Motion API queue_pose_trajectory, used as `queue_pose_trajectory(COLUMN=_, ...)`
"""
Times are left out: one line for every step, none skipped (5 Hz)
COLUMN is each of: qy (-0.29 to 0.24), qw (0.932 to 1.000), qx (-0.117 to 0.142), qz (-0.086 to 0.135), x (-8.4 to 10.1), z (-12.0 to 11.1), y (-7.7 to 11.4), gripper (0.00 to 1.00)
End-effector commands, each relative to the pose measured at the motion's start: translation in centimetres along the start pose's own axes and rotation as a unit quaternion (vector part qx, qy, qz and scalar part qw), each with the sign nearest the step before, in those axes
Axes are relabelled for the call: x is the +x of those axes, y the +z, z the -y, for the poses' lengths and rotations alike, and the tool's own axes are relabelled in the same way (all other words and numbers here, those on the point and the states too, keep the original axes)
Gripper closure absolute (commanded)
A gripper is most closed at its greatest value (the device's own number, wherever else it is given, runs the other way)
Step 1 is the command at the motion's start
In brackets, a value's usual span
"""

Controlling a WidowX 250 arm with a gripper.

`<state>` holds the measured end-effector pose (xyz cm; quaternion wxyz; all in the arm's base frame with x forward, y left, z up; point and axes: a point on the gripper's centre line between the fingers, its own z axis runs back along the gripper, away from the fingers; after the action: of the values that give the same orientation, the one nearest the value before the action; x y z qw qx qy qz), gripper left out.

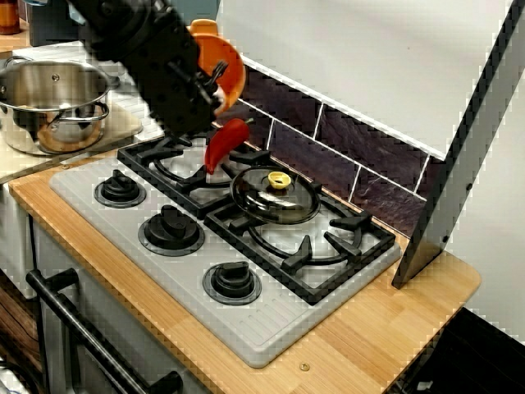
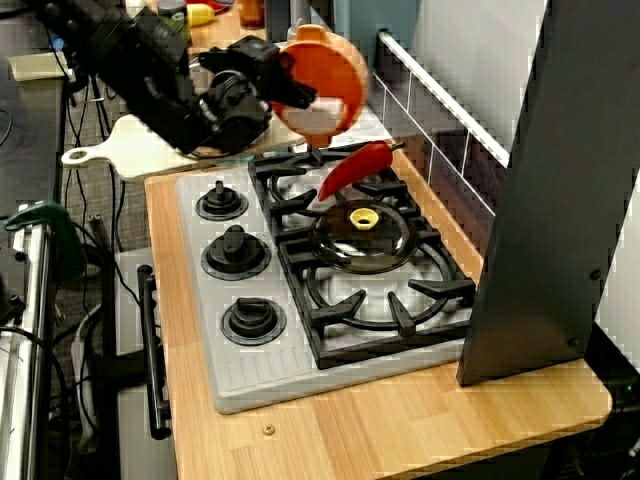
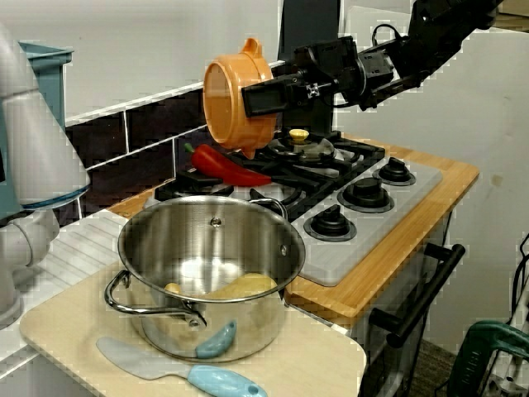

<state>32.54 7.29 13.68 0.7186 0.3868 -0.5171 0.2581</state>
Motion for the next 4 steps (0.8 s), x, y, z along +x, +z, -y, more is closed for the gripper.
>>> queue_pose_trajectory(qy=0.034, qw=0.9993, qx=0.005, qz=-0.018, x=2.2, z=-0.5, y=-0.5, gripper=1.0)
queue_pose_trajectory(qy=0.031, qw=0.9995, qx=0.001, qz=-0.001, x=2.2, z=-0.7, y=0.0, gripper=1.0)
queue_pose_trajectory(qy=0.025, qw=0.9995, qx=-0.008, qz=0.019, x=2.5, z=-0.9, y=0.4, gripper=1.0)
queue_pose_trajectory(qy=0.022, qw=0.999, qx=-0.014, qz=0.037, x=2.7, z=-1.0, y=0.7, gripper=1.0)
